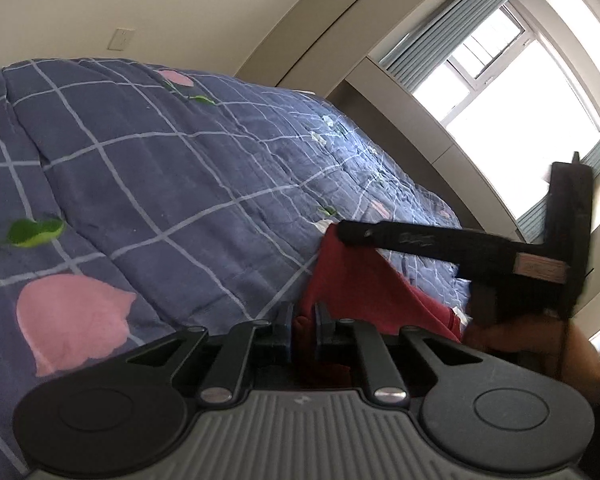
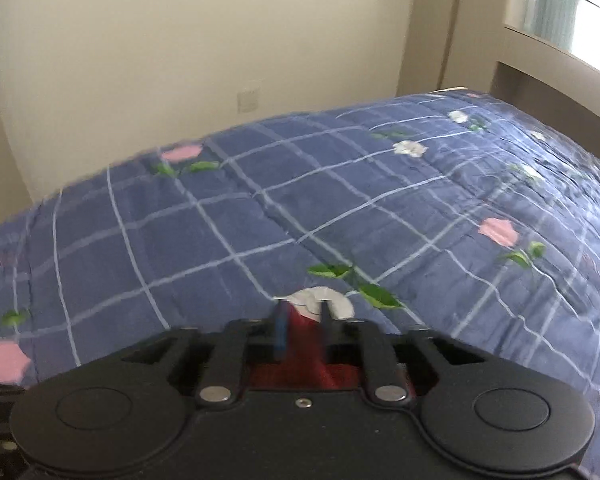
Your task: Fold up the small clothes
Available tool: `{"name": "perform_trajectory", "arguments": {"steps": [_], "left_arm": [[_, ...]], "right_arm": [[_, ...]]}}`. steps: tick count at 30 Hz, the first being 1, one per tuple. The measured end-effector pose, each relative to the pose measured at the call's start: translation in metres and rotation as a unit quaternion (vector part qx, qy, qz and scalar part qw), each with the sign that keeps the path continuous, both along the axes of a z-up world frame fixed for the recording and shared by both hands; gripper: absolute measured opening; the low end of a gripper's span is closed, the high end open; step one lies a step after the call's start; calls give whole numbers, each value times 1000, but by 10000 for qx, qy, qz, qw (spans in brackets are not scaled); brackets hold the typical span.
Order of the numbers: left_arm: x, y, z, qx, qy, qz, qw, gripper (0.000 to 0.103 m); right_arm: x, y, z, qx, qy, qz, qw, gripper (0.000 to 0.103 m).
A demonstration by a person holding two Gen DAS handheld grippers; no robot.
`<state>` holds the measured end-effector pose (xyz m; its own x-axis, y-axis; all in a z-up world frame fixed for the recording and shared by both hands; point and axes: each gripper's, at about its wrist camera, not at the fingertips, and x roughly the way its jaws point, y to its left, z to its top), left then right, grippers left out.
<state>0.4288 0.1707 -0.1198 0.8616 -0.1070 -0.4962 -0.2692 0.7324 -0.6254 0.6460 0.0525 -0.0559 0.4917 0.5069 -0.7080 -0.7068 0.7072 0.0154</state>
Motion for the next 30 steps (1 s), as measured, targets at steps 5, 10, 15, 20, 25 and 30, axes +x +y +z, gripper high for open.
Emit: {"name": "perform_trajectory", "arguments": {"steps": [5,10,15,20,25,30], "left_arm": [[2,1,-3,-92,-15,62,9999,19],[0,-1,0,29,2,74,10000,19],[1,-2,0,70,17,76,9999,19],[1,1,-3,-19,-57,33,10000,16],[-1,8,-9,-283,-197,-51,9994,16],[-8,13,-11,-606,-527,-183,9966,35]], "right_arm": [[-25,-50,21,-13,-566,-569,9968,79],[-82,-125,27,-644,-1296,-1470,9785,96],[-134,-201,14,-1372,-1560,-2506,9455,96],[-154,-258,-7,-1550,-1416,-3306,9201,97],[-172,-292,-9,-1187,-1396,-3869,9037,99],[-212,-309,0,-975,-1225,-3999,9031,101]]}}
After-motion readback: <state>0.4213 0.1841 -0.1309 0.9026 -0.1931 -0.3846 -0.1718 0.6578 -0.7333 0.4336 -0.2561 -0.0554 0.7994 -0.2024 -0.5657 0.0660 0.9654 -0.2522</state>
